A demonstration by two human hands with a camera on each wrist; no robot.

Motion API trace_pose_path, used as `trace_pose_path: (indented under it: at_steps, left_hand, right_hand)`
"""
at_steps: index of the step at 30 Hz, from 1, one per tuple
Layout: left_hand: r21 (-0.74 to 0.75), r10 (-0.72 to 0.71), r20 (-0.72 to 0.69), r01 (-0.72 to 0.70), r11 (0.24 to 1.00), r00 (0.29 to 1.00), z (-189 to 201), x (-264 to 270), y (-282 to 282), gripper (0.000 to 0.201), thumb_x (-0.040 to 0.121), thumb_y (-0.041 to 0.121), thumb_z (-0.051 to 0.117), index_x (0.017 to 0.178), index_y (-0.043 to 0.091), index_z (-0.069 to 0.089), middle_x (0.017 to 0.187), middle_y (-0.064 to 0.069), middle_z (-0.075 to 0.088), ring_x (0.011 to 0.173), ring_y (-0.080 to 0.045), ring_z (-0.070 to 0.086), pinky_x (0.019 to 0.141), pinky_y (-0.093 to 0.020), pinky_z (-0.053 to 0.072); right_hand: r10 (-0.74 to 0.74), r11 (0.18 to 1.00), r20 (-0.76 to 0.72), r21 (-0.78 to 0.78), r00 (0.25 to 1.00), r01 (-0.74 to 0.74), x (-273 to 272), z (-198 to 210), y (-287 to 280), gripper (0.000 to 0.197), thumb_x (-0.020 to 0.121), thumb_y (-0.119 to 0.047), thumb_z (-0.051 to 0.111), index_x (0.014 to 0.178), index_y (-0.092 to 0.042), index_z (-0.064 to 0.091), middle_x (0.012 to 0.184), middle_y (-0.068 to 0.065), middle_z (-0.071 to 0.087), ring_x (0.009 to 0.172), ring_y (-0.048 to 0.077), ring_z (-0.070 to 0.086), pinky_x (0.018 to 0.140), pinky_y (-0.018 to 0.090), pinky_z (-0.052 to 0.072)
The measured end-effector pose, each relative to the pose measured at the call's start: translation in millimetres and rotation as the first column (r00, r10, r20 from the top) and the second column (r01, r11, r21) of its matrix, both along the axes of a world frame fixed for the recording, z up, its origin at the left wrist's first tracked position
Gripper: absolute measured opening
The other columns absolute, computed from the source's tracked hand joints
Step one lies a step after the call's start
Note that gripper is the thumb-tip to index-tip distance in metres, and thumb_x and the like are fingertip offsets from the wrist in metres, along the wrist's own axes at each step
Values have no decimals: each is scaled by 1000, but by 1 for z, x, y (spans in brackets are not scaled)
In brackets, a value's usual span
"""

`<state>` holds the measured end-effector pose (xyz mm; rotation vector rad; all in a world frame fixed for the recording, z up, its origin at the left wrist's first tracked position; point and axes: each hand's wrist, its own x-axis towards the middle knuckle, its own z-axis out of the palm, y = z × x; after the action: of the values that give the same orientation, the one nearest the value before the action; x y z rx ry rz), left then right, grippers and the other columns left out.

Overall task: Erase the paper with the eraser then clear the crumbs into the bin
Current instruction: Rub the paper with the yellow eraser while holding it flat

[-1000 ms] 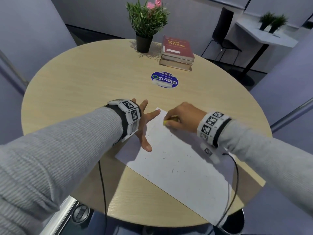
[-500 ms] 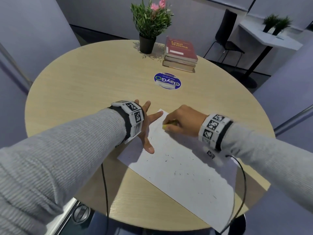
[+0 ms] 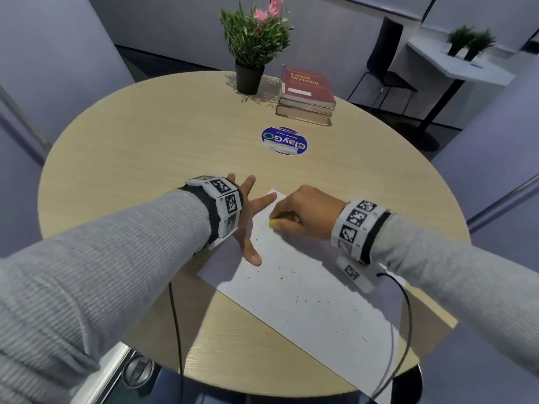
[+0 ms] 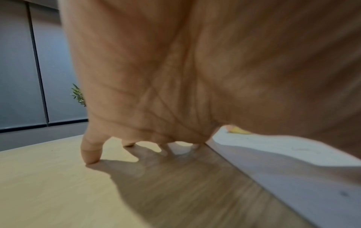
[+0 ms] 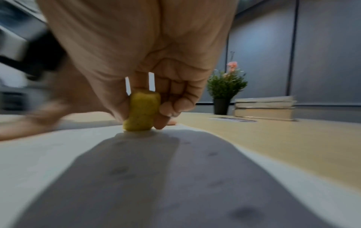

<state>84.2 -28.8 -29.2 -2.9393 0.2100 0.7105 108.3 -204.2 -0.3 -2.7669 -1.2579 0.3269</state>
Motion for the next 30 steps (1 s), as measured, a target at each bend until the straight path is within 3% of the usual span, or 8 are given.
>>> trace_pose_path:
  at_steps: [2,5,7,11,14,20,25,30]
  left_hand:
    - [-7,-54,-45,53,999,998,6,-2,-2,136,40,87,61,144,50,-19,154,-10,-28,139,-50,-18,106,-68,-2]
    - [-49,-25,-46,23,999,999,13,-3,-2,130,54,72,74,146,47,-14,156,-13,-23,142,-46,-14,111,-63,0]
    - [-7,-61,-55,61,998,997,20,-1,0,142,41,77,74,147,43,-14,157,-15,-18,142,-46,-6,113,-61,6]
    - [72,-136,-41,139,988,990,21,1,3,154,16,97,46,147,43,-16,157,-11,-7,136,-48,13,109,-62,18]
    - [23,-103,-37,104,994,994,13,3,6,152,24,89,65,145,47,-16,158,-12,-11,140,-47,5,111,-62,17]
    - [91,-146,-77,152,984,986,18,5,4,155,13,92,46,143,46,-24,156,-11,-23,140,-49,2,110,-65,14]
    - [102,-147,-94,157,982,985,17,8,5,154,21,96,54,140,46,-29,156,-13,-23,139,-50,3,108,-66,16]
    - [118,-150,-47,155,981,988,13,8,6,151,27,94,58,141,45,-28,156,-12,-22,139,-49,5,108,-65,16]
  right_hand:
    - [-94,995,45,-21,995,95,19,4,-4,24,87,-38,58,102,-23,70,92,0,72,80,16,58,80,36,52]
    - [-107,993,72,-50,992,111,32,4,-7,24,88,-35,58,102,-21,71,94,0,72,87,18,57,81,35,50]
    - [-112,993,64,-38,992,115,30,0,-8,24,88,-35,58,102,-20,71,94,1,72,87,20,60,81,36,51]
    - [-116,993,58,-15,992,117,30,-3,-10,25,88,-36,57,103,-21,70,94,3,73,85,23,63,79,39,52]
    - [-106,993,118,-41,987,111,25,-4,-9,27,89,-36,54,105,-19,68,93,6,71,85,27,62,77,39,52]
    - [163,986,24,-36,986,-162,-20,-7,2,25,89,-35,53,100,-20,69,83,0,71,73,22,61,68,32,49]
    - [-99,994,109,-33,989,103,29,3,-12,25,87,-38,56,101,-22,70,92,2,73,85,24,65,77,38,53]
    - [155,988,2,-24,988,-155,-21,-6,8,24,88,-36,53,97,-22,70,83,-1,71,74,19,62,68,32,49]
